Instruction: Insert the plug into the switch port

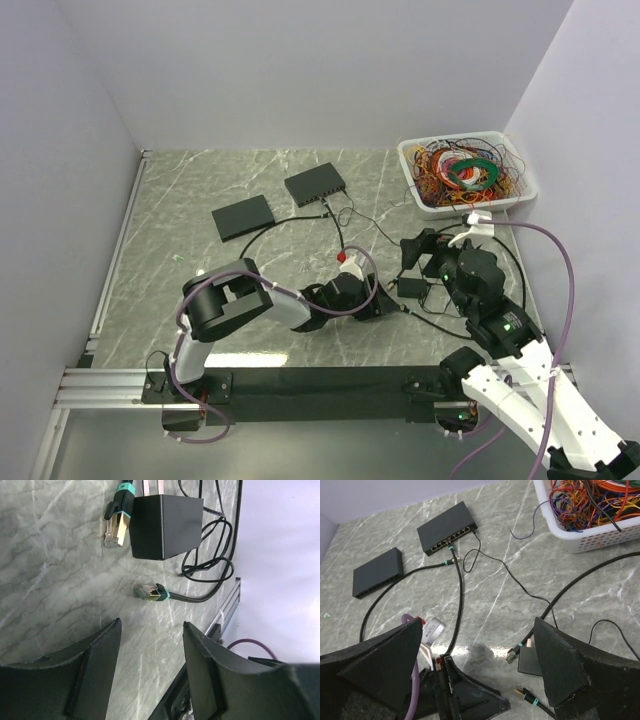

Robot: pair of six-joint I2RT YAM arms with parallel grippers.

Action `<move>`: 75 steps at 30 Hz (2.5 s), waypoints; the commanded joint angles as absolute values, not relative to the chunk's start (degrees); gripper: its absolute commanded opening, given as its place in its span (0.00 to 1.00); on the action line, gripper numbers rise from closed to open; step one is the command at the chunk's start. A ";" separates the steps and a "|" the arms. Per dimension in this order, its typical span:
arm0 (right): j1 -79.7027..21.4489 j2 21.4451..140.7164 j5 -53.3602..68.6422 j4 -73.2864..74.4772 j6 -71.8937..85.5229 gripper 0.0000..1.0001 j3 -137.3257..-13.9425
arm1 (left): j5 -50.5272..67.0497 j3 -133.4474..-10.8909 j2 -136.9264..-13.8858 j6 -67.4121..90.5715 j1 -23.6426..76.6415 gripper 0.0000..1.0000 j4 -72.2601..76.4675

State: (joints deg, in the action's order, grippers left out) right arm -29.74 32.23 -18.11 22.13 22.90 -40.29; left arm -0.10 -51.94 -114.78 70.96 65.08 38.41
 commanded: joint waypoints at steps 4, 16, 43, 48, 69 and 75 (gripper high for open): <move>-29.71 31.20 -17.58 21.88 23.29 0.98 -40.08 | 0.18 -53.26 -117.15 76.90 65.13 0.56 42.45; -29.71 29.88 -16.79 22.06 23.55 0.98 -39.73 | -4.74 -56.95 -118.39 81.03 65.13 0.48 34.82; -29.79 29.36 -15.56 21.80 23.38 0.97 -39.29 | -5.54 -60.91 -120.06 81.21 66.53 0.34 31.47; -29.71 29.53 -15.21 21.71 23.38 0.98 -39.29 | -5.89 -61.87 -120.32 80.68 66.71 0.28 30.24; -29.79 28.92 -5.66 18.73 21.80 0.96 -38.15 | -14.23 -50.99 -107.68 75.77 64.69 0.00 29.80; -31.72 33.99 7.20 16.35 19.95 0.90 -37.53 | -19.68 -42.90 -97.66 72.60 63.72 0.00 26.73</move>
State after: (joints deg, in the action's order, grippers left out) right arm -30.22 30.46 -0.75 19.68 21.63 -37.91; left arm -14.46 -45.28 -102.89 75.57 64.16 28.10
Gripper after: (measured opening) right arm 0.928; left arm 0.028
